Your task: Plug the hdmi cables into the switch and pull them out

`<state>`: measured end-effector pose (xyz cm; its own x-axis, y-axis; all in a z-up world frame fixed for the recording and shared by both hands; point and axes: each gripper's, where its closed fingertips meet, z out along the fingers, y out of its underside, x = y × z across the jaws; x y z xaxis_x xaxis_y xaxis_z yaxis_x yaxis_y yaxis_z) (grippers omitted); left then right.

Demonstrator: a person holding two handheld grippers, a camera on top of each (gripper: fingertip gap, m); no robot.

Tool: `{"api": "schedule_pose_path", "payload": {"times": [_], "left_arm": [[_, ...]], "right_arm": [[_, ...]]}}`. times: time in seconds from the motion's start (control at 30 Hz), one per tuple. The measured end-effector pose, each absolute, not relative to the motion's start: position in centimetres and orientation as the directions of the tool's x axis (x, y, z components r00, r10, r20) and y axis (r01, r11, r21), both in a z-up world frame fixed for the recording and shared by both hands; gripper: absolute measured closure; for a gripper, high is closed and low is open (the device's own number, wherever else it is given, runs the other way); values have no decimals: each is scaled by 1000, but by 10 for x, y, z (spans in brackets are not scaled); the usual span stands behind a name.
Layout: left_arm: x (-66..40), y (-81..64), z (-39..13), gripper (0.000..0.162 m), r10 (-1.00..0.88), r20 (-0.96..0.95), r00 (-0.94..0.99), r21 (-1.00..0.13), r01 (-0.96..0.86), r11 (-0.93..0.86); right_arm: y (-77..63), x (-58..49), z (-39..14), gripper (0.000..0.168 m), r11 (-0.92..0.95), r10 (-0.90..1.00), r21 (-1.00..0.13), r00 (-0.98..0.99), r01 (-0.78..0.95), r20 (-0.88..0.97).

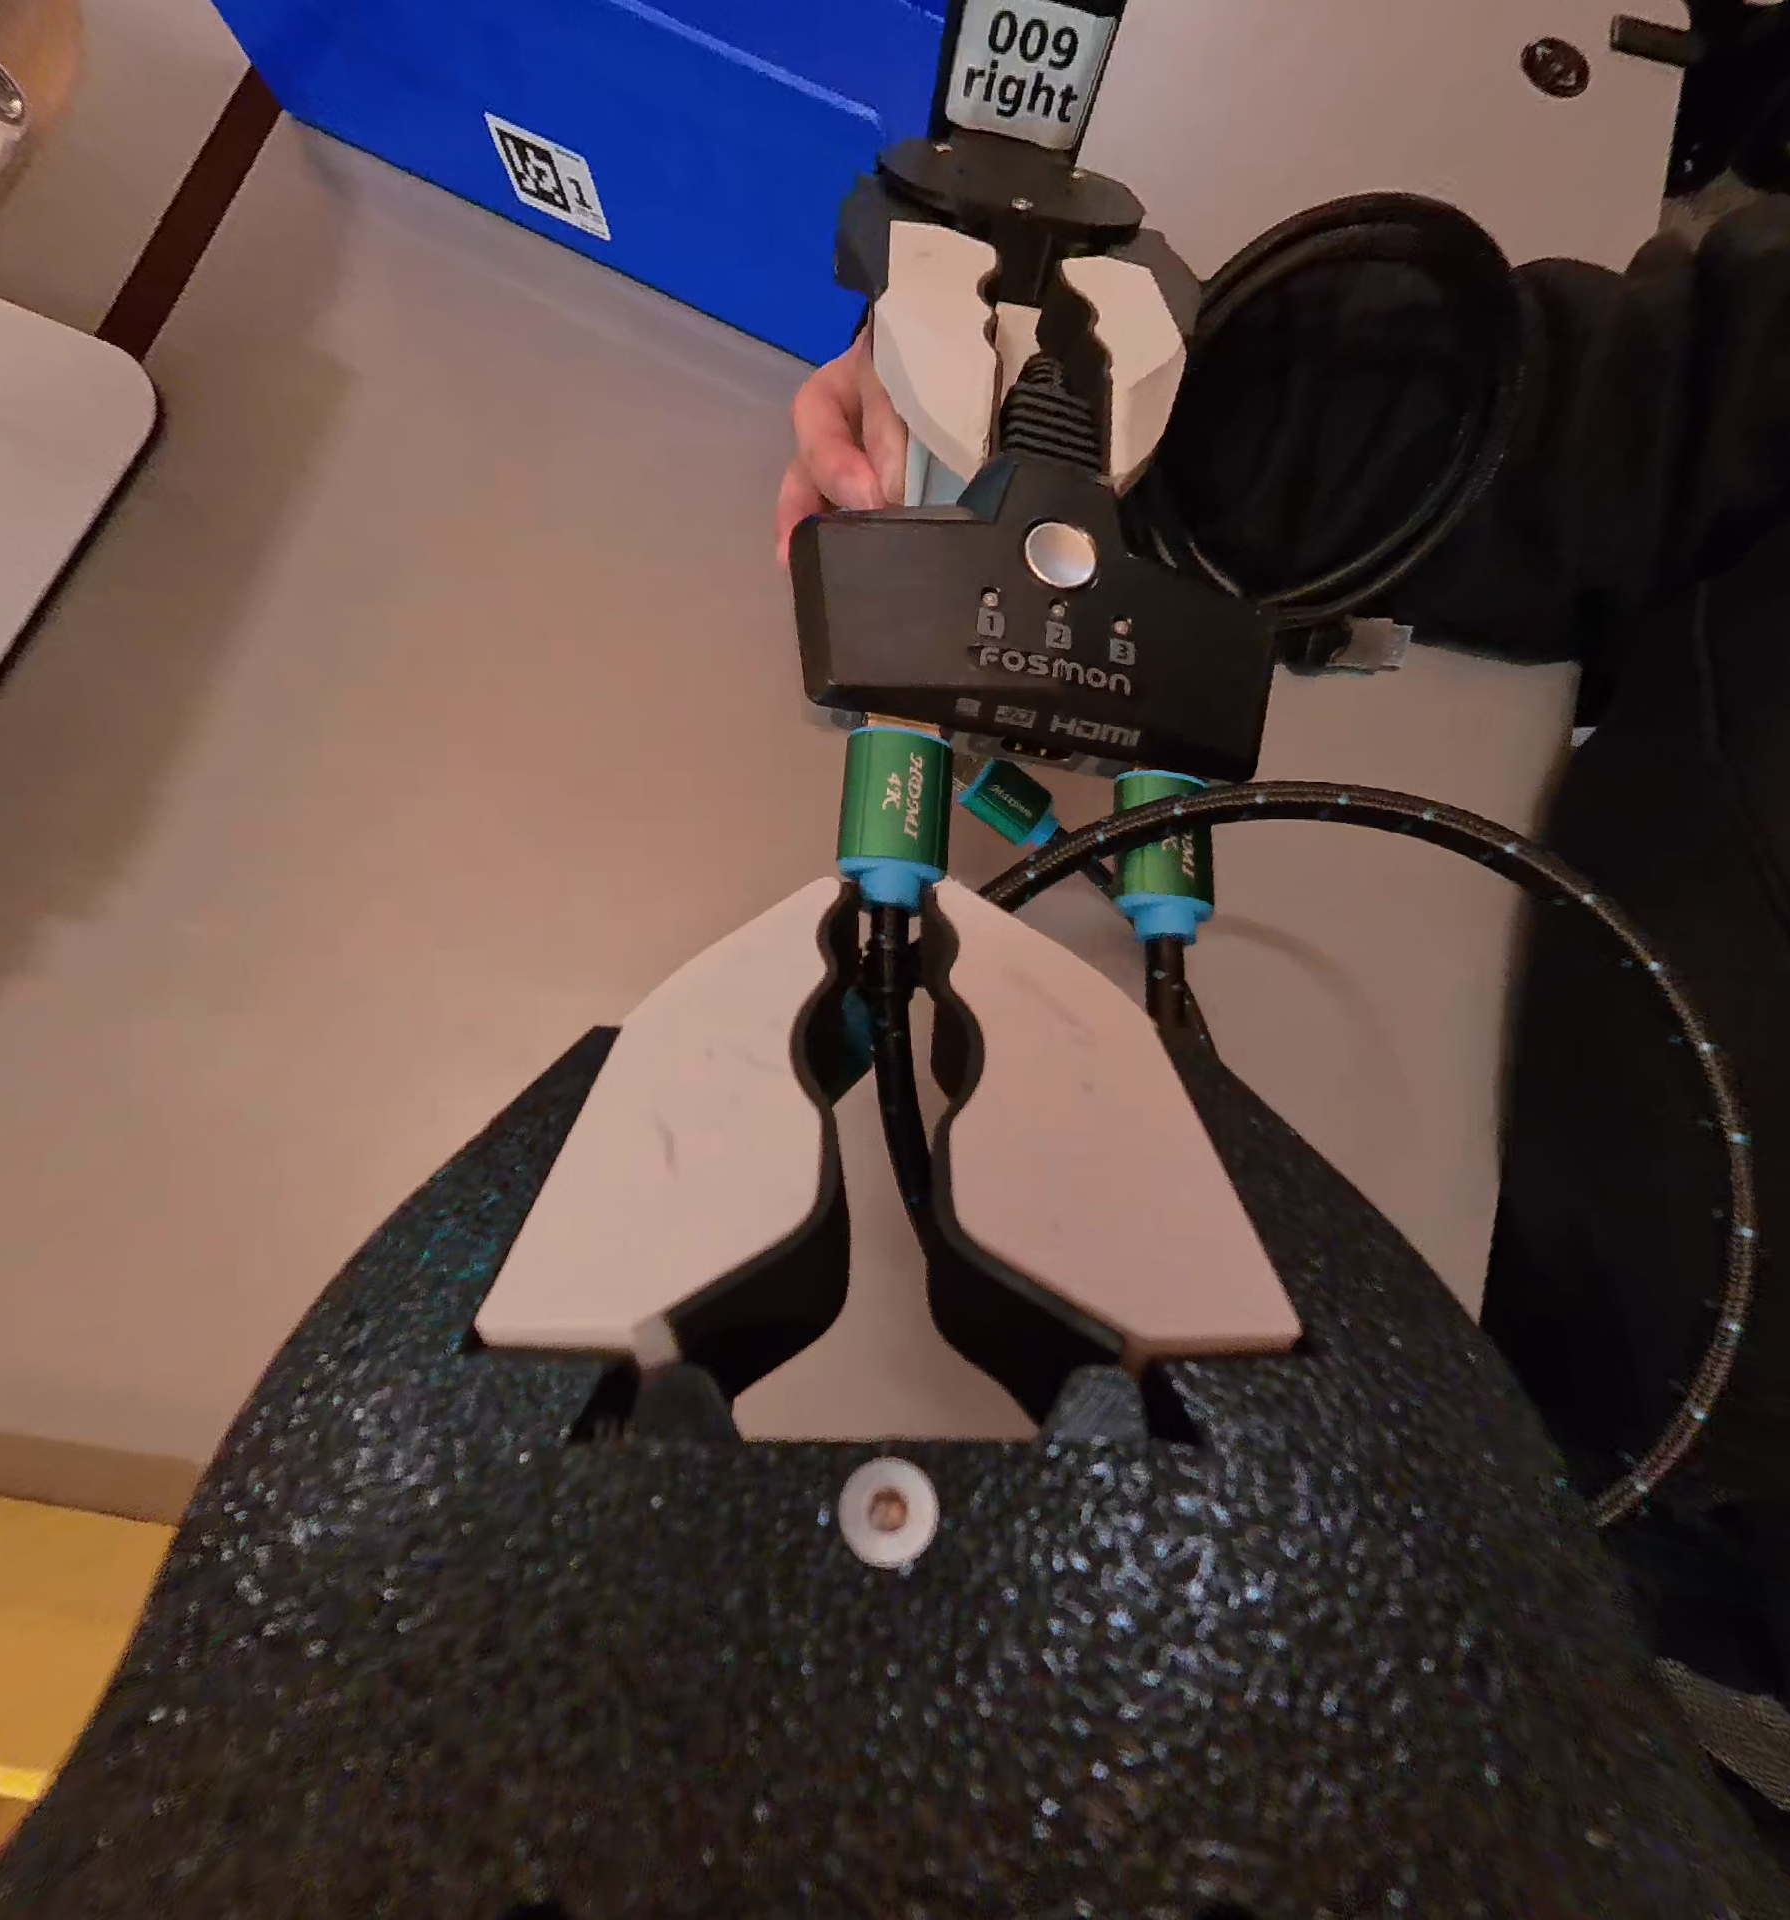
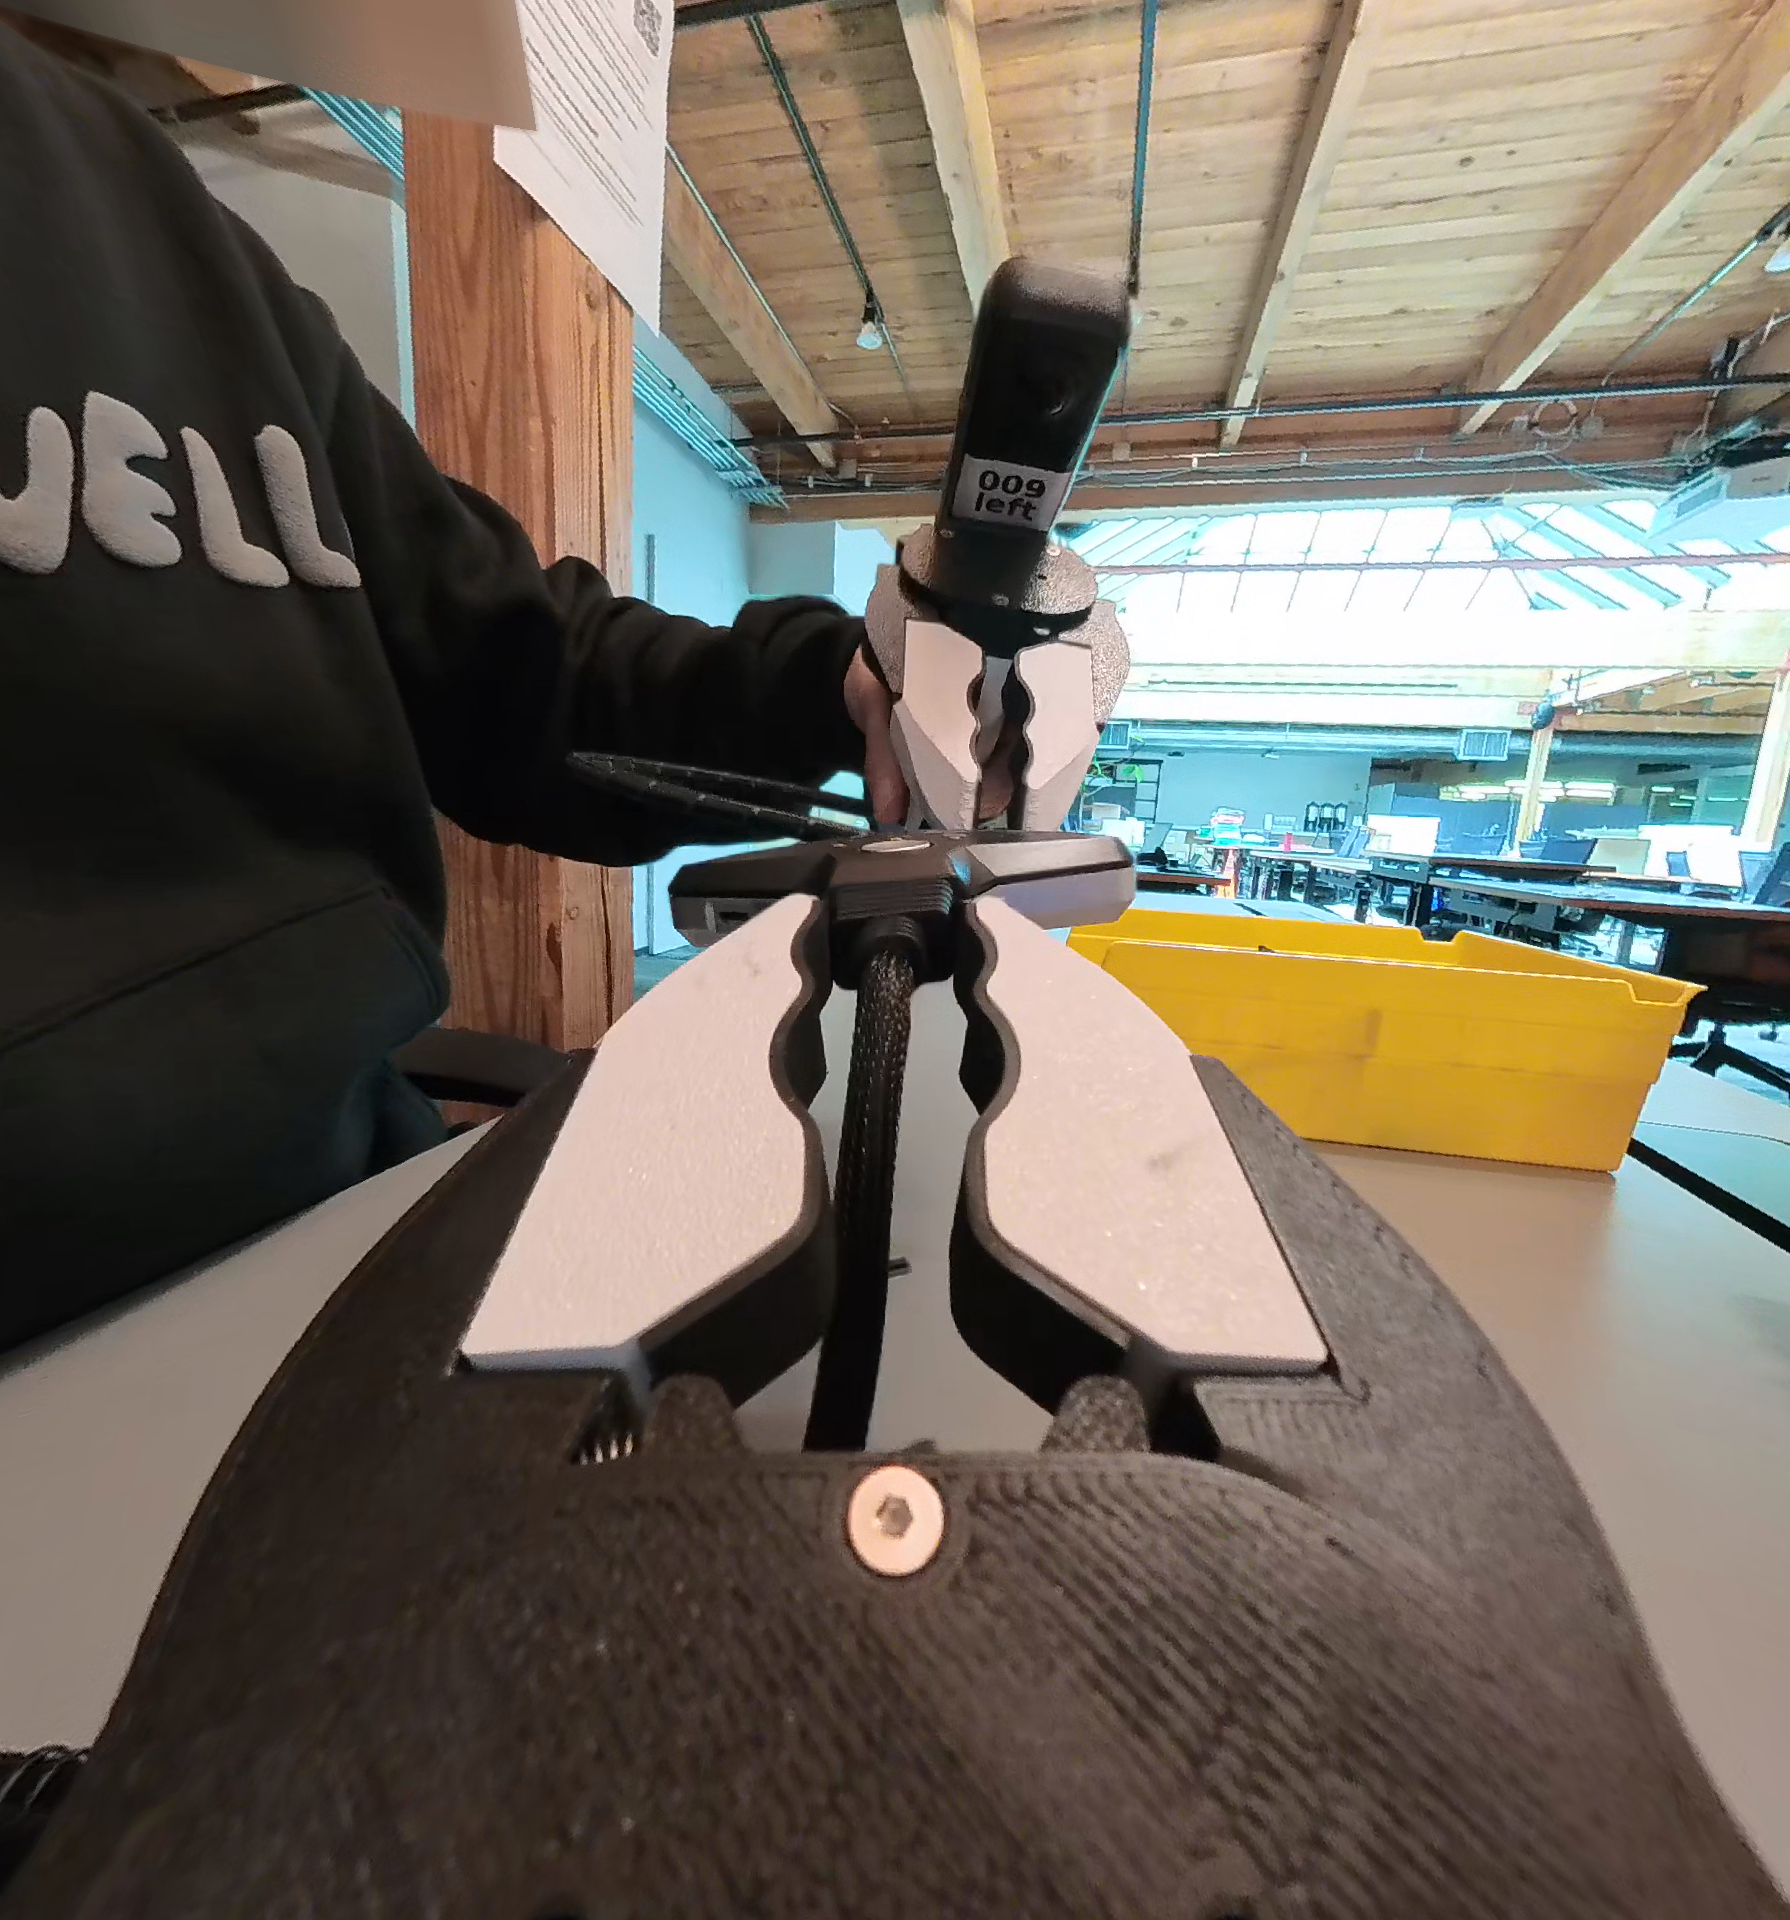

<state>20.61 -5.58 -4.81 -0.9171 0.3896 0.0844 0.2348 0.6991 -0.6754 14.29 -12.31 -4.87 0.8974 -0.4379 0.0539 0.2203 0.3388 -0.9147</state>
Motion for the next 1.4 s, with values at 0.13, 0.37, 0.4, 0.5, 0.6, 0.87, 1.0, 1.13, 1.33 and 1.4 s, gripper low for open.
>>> {"api": "schedule_pose_path", "payload": {"times": [0.13,0.37,0.4,0.5,0.6,0.87,1.0,1.13,1.33,1.4], "left_arm": [[204,-58,-41,152,393,67,-917,-735,221,641],[207,-60,-36,152,352,117,-929,-804,119,582],[207,-60,-34,152,354,103,-930,-807,129,576],[209,-62,-31,152,363,61,-930,-789,177,588],[208,-64,-31,152,382,21,-924,-761,233,605],[206,-64,-26,152,389,88,-917,-807,163,568],[209,-56,-31,152,387,33,-921,-774,221,593],[212,-47,-27,152,350,45,-936,-786,183,590],[217,-41,-24,152,330,68,-941,-864,110,491],[213,-37,-13,151,369,29,-929,-906,131,402]], "right_arm": [[-123,141,-47,145,366,-425,-905,904,216,43],[-124,145,-44,144,426,-411,-892,911,152,-41],[-124,145,-43,144,430,-414,-890,909,153,-44],[-125,145,-43,144,444,-413,-884,909,148,-55],[-127,144,-42,144,453,-408,-880,911,141,-63],[-129,143,-32,144,518,-395,-840,916,159,-70],[-119,146,-41,145,412,-416,-898,909,155,-34],[-110,147,-34,145,379,-433,-912,901,155,-27],[-101,149,-25,145,237,-509,-944,857,232,83],[-98,145,-16,145,212,-516,-936,845,283,138]]}}
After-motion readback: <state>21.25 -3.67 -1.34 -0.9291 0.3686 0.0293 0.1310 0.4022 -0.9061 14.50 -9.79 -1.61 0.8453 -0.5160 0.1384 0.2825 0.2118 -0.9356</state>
